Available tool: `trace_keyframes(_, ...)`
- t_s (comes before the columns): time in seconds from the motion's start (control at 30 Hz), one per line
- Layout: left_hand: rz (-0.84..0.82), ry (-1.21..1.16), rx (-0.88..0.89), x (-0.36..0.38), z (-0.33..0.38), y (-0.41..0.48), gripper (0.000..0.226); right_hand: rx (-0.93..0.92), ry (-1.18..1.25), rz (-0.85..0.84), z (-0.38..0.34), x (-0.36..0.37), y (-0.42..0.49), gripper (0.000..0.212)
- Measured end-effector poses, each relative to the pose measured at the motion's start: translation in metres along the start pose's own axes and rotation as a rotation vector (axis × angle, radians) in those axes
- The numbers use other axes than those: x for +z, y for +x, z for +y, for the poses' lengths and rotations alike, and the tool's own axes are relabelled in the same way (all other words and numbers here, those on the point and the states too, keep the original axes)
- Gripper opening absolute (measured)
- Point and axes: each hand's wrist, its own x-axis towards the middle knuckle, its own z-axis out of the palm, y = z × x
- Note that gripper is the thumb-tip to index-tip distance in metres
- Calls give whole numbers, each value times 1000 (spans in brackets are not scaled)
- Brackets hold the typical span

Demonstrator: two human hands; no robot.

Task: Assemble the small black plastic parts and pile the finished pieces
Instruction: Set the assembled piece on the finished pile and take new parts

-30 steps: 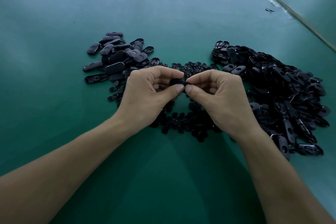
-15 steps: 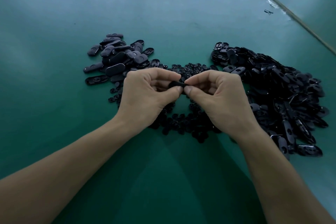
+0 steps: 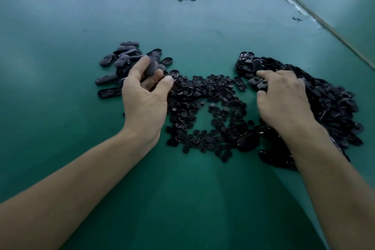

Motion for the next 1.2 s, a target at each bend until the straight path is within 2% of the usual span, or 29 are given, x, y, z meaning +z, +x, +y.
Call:
trace_keyframes(0.07, 6, 31, -9, -1, 0, 1, 75, 17, -92, -39, 1, 0, 4, 49)
trace_keyframes(0.2, -43, 16, -24, -2, 0, 1, 95, -63, -161, 42, 5, 5, 2, 36)
trace_keyframes(0.6, -67, 90, 85, -3, -2, -1, 93, -139, 202, 311, 3, 4, -4, 24)
trace_keyframes(0.73, -52, 97, 111, -5, -3, 0, 90, -210, 500, 244, -22, 3, -17, 19)
trace_keyframes(0.9, -18, 96, 134, -4, -5, 1, 86, -182, 814, 73, -51, 13, -32, 7)
trace_keyframes(1.13, 40, 57, 170, -4, -5, 2, 81, -219, 940, -32, -49, 28, -39, 22)
trace_keyframes(1.2, 19, 64, 224, -4, -3, -1, 69, -213, 932, -35, -48, 30, -41, 22)
